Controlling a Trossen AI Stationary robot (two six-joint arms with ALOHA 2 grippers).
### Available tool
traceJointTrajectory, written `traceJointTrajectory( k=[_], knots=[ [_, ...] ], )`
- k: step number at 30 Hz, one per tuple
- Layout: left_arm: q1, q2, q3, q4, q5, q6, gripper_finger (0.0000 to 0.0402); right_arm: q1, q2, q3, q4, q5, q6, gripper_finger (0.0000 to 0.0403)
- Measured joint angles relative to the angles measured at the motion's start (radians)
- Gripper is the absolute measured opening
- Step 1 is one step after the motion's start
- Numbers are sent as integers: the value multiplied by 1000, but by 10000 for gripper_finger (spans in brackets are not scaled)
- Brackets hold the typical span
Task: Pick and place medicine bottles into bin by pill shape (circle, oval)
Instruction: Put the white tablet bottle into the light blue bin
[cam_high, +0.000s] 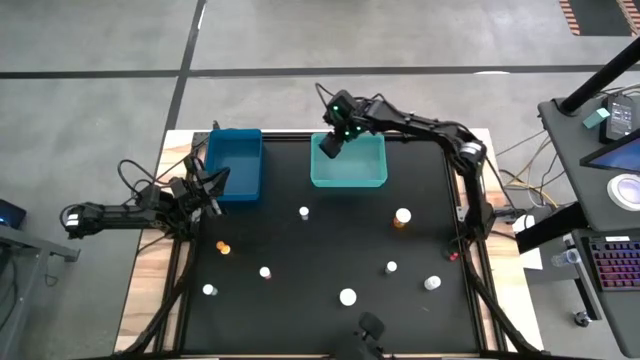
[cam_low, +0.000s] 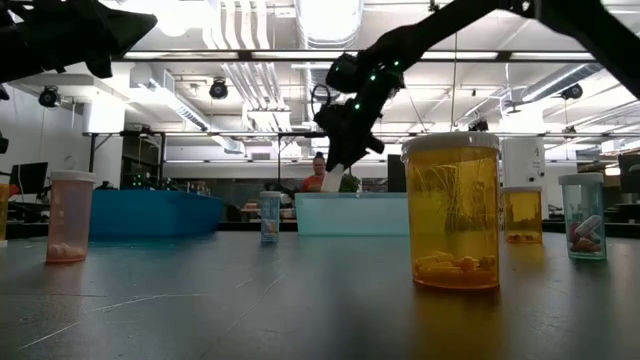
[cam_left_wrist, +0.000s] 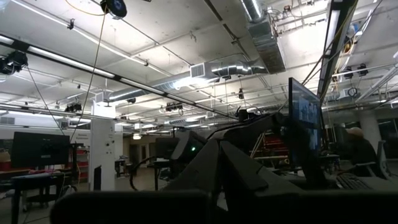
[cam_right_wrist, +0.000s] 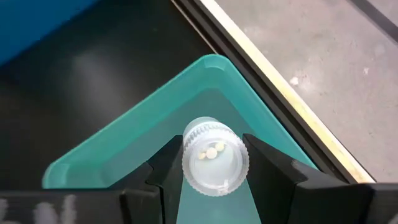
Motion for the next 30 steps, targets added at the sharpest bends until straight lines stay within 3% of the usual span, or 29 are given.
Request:
traceJointTrajectory(
  k=[15,30],
  knots=[
    [0,0,0,0,-3,0,1,-1,269,384,-297,10,-82,144],
    [0,0,0,-1,-3,0,1,1,289,385,-317,12,-84,144]
  ],
)
